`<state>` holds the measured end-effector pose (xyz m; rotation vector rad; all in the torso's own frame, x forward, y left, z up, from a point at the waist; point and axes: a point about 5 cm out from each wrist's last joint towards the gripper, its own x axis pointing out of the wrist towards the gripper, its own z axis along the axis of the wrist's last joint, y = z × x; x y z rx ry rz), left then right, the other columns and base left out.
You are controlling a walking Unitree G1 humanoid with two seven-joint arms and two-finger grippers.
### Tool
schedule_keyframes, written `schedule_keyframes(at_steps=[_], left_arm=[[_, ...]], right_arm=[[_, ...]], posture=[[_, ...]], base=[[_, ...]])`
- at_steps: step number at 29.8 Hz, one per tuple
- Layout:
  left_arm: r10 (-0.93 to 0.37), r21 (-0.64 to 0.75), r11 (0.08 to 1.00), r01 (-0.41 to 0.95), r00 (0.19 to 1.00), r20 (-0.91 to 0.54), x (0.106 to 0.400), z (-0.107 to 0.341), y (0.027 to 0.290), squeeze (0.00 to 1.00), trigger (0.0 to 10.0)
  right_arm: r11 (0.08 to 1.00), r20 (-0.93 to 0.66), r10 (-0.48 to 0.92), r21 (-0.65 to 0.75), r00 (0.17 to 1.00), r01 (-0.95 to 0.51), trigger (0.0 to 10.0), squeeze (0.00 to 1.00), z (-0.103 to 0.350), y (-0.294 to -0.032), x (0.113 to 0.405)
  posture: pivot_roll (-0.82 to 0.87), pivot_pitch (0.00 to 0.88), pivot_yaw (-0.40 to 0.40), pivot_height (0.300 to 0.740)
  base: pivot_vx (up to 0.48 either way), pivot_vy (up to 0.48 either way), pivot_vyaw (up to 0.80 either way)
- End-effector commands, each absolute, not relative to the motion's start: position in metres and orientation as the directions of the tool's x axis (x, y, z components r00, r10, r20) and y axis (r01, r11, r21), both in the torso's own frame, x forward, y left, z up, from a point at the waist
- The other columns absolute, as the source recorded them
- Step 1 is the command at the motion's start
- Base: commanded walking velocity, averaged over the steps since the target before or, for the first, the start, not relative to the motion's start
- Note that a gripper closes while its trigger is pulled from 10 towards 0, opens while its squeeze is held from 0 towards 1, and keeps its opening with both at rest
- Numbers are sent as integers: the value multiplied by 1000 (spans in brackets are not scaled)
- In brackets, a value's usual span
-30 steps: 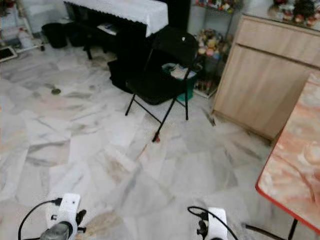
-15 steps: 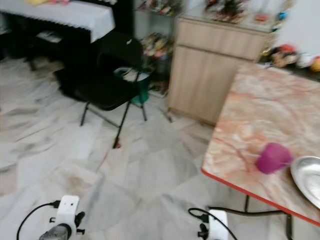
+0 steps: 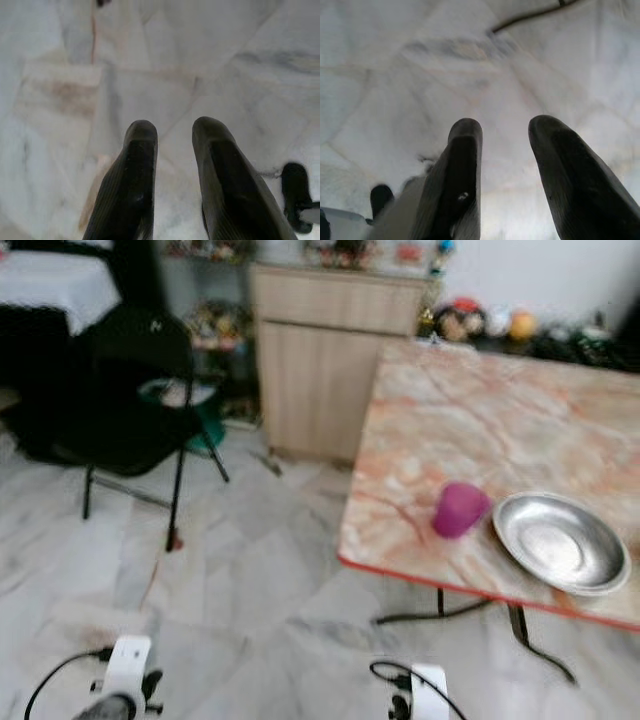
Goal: Setting the table
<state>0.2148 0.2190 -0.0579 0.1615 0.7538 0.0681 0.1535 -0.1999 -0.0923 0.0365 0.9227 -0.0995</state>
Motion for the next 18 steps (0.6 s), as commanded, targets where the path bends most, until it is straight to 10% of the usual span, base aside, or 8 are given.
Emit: schedule_keyframes(at_steps=[1, 18], left_arm=[[127, 178, 984, -2, 711, -692, 210, -61, 223, 0, 10000], [123, 166, 986, -7, 707, -696, 208, -62, 219, 0, 10000]], right_arm=[[995, -796, -60, -4, 602, 95, 10000, 0, -92, -195, 156], [996, -770, -22, 36, 638, 78, 10000, 0, -89, -184, 166]], posture=[[115, 0, -23, 724], [109, 0, -32, 724]], base=[[0, 0, -688], [0, 0, -283]])
